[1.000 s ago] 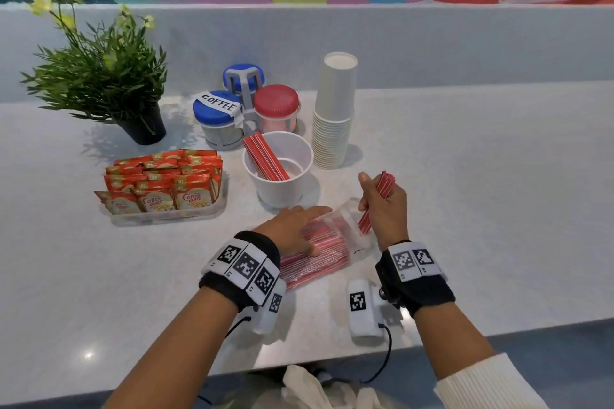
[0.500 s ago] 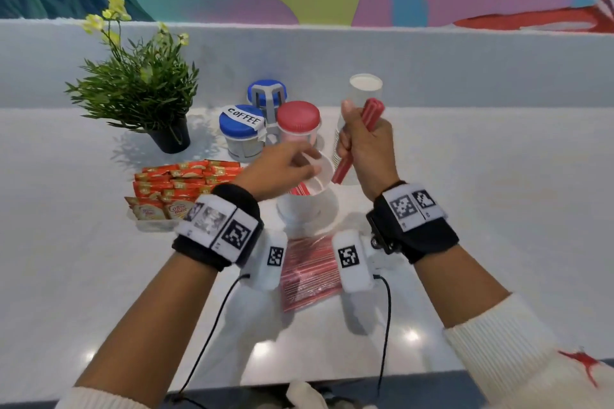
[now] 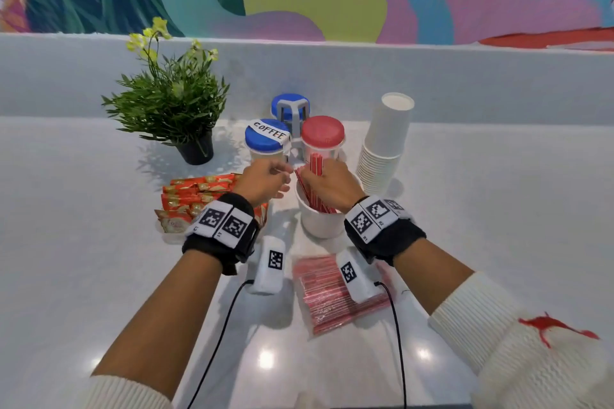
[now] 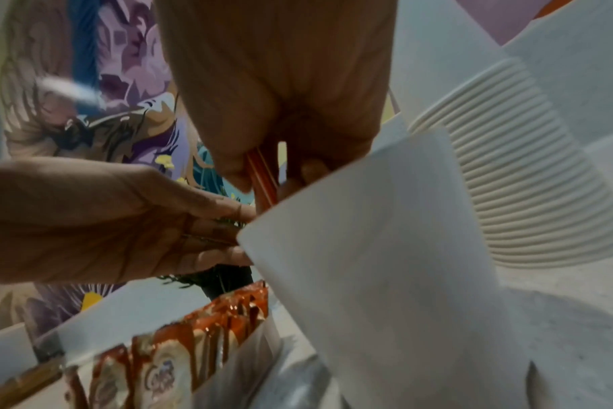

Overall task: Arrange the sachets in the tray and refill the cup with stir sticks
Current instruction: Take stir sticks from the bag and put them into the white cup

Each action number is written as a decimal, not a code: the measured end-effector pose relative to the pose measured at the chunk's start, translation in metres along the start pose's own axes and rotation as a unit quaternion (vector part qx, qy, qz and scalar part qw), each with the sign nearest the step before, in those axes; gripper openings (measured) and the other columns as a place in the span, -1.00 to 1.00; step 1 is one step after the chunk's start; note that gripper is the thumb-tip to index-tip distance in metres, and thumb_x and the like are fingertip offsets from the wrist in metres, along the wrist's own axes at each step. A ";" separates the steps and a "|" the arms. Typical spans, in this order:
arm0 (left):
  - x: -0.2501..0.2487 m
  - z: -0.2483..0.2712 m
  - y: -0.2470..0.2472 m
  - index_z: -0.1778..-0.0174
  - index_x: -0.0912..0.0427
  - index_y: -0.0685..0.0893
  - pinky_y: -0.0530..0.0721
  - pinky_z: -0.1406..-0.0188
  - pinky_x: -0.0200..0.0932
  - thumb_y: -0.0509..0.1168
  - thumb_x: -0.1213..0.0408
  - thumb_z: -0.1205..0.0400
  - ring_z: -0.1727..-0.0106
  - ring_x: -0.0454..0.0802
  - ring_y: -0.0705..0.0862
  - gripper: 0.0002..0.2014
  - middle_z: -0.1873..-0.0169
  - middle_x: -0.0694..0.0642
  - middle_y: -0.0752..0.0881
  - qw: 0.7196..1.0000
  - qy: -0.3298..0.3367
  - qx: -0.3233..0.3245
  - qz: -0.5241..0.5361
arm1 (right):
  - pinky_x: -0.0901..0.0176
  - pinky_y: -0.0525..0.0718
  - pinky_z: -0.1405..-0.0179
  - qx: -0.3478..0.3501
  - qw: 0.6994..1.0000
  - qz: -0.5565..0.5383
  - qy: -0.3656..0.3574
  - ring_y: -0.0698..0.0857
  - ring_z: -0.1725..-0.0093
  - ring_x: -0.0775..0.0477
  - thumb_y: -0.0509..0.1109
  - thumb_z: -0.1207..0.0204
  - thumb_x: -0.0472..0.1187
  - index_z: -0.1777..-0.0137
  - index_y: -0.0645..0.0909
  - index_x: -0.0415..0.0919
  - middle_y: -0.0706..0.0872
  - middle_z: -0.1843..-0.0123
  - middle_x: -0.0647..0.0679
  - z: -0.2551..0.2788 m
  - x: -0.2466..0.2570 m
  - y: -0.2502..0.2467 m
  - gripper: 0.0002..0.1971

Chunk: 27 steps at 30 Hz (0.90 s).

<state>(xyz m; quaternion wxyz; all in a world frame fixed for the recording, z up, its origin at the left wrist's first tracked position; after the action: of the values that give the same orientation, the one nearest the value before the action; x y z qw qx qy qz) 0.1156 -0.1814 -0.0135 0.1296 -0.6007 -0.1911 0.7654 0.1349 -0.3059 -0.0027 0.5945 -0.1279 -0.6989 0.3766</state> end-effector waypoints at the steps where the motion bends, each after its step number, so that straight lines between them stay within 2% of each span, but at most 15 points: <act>1: 0.002 -0.001 0.002 -0.25 0.36 0.57 0.58 0.27 -0.34 0.09 0.47 -0.69 0.23 -0.10 0.61 -0.74 0.04 0.20 0.64 1.000 -0.010 0.007 0.026 | 0.20 0.40 0.23 0.017 0.999 0.044 0.001 0.51 0.36 -0.04 0.21 -0.60 -0.15 0.35 0.49 -0.17 0.55 0.37 -0.06 0.000 -0.001 0.003 -0.73; 3: 0.004 0.000 0.006 -0.28 0.39 0.55 0.55 0.22 -0.32 0.04 0.46 -0.71 0.25 -0.11 0.58 -0.72 0.09 0.19 0.63 0.997 -0.022 0.023 0.065 | 0.24 0.34 0.28 0.042 0.994 0.097 -0.013 0.53 0.27 -0.06 0.24 -0.58 -0.18 0.26 0.56 -0.22 0.56 0.29 -0.10 0.001 0.002 0.005 -0.79; 5: 0.003 0.000 0.009 -0.30 0.41 0.52 0.54 0.20 -0.32 0.01 0.45 -0.73 0.24 -0.11 0.59 -0.70 0.17 0.11 0.62 0.995 -0.029 0.036 0.093 | 0.24 0.28 0.44 0.050 0.992 0.114 -0.023 0.52 0.22 -0.05 0.28 -0.57 -0.18 0.12 0.65 -0.30 0.55 0.24 -0.11 0.002 0.007 0.005 -0.80; 7: 0.002 -0.001 0.011 -0.33 0.42 0.50 0.54 0.18 -0.31 -0.01 0.43 -0.73 0.22 -0.11 0.59 -0.69 0.12 0.14 0.64 0.992 -0.032 0.034 0.119 | 0.38 0.24 0.52 0.050 0.991 0.125 -0.019 0.49 0.20 -0.02 0.31 -0.57 -0.14 -0.03 0.64 -0.33 0.53 0.21 -0.07 0.002 0.008 0.004 -0.76; 8: 0.001 -0.002 0.011 -0.34 0.42 0.49 0.55 0.17 -0.31 -0.02 0.43 -0.73 0.21 -0.10 0.59 -0.68 0.05 0.19 0.63 0.990 -0.032 0.029 0.133 | 0.46 0.21 0.50 0.052 0.990 0.129 -0.013 0.49 0.20 -0.01 0.32 -0.56 -0.12 -0.06 0.64 -0.31 0.53 0.20 -0.05 0.001 0.007 0.004 -0.75; 10: 0.001 -0.004 0.010 -0.37 0.41 0.48 0.56 0.13 -0.29 -0.04 0.42 -0.74 0.18 -0.08 0.59 -0.66 -0.03 0.26 0.60 0.987 -0.033 0.015 0.159 | 0.47 0.30 0.44 0.058 0.991 0.125 -0.006 0.53 0.20 -0.02 0.38 -0.52 -0.09 -0.01 0.66 -0.28 0.58 0.20 -0.06 -0.001 0.004 0.004 -0.76; 12: 0.000 -0.006 0.008 -0.37 0.39 0.47 0.56 0.09 -0.28 -0.03 0.40 -0.74 0.16 -0.07 0.60 -0.66 -0.07 0.31 0.61 0.982 -0.033 -0.001 0.188 | 0.30 0.55 0.30 0.055 0.994 0.093 0.006 0.62 0.20 -0.07 0.44 -0.47 -0.09 0.12 0.65 -0.28 0.67 0.20 -0.13 -0.004 0.001 0.003 -0.78; 14: -0.002 -0.006 0.006 -0.37 0.34 0.47 0.56 0.07 -0.29 -0.03 0.35 -0.74 0.11 -0.05 0.62 -0.67 -0.08 0.26 0.63 0.978 -0.028 -0.007 0.208 | 0.06 0.69 0.11 0.046 0.998 0.043 0.027 0.68 0.20 -0.11 0.47 -0.44 -0.12 0.11 0.65 -0.34 0.73 0.14 -0.20 -0.005 -0.004 -0.001 -0.75; 17: -0.008 -0.003 0.007 -0.31 0.19 0.50 0.57 0.10 -0.39 0.00 0.28 -0.75 -0.05 -0.01 0.61 -0.72 0.08 0.04 0.65 0.980 -0.003 0.012 0.197 | 0.21 0.59 0.22 0.021 0.998 0.027 0.057 0.63 0.25 -0.02 0.49 -0.43 -0.19 0.05 0.63 -0.29 0.68 0.11 -0.13 -0.003 -0.010 -0.011 -0.80; 19: -0.012 -0.001 0.009 -0.27 0.18 0.53 0.59 0.13 -0.46 0.04 0.29 -0.74 -0.10 -0.03 0.57 -0.74 0.06 0.03 0.65 0.988 0.017 0.019 0.153 | 0.29 0.49 0.26 0.020 0.994 0.066 0.079 0.60 0.15 -0.02 0.50 -0.41 -0.21 -0.06 0.61 -0.32 0.65 0.07 -0.11 -0.001 -0.016 -0.016 -0.72; 21: -0.011 -0.004 0.012 -0.41 0.28 0.50 0.59 -0.13 -0.31 0.05 0.34 -0.74 -0.21 0.01 0.58 -0.66 -0.17 0.16 0.65 0.995 0.035 0.018 0.093 | 0.35 0.51 0.21 0.046 0.988 0.108 0.097 0.63 0.05 -0.07 0.51 -0.39 -0.23 -0.17 0.59 -0.34 0.68 -0.04 -0.13 0.002 -0.019 -0.015 -0.63; 23: -0.010 -0.006 0.016 -0.46 0.31 0.45 0.47 -0.44 -0.02 0.07 0.36 -0.72 -0.38 0.12 0.55 -0.63 -0.36 0.22 0.57 0.998 0.053 0.016 0.033 | 0.28 0.48 0.04 0.078 0.980 0.163 0.085 0.64 -0.12 -0.11 0.51 -0.39 -0.20 -0.22 0.57 -0.30 0.68 -0.15 -0.14 0.002 -0.017 -0.006 -0.59; 25: -0.008 -0.007 0.018 -0.47 0.30 0.44 0.39 -0.51 0.12 0.08 0.36 -0.72 -0.46 0.16 0.48 -0.62 -0.44 0.25 0.51 0.998 0.061 0.019 0.003 | 0.20 0.48 -0.03 0.082 0.974 0.201 0.070 0.64 -0.17 -0.16 0.46 -0.42 -0.14 -0.19 0.59 -0.30 0.70 -0.16 -0.19 -0.001 -0.014 0.003 -0.62; 27: -0.008 -0.007 0.019 -0.48 0.30 0.43 0.38 -0.52 0.13 0.08 0.34 -0.72 -0.48 0.16 0.46 -0.61 -0.46 0.25 0.49 0.998 0.066 0.017 -0.013 | 0.12 0.52 -0.10 0.069 0.974 0.209 0.060 0.65 -0.17 -0.20 0.39 -0.48 -0.14 -0.19 0.60 -0.31 0.71 -0.14 -0.22 -0.002 -0.012 0.009 -0.66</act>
<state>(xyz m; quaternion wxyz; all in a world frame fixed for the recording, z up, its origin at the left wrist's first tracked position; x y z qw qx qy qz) 0.1245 -0.2009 -0.0163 0.1617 -0.6450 -0.1771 0.7256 0.1376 -0.3064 -0.0173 0.5507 -0.2525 -0.5919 0.5316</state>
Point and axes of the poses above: each hand's wrist, its own z-axis away from the middle knuckle, its own y-axis out of the palm, x = y × z, the point moved 5 cm from there along -z, towards the middle knuckle
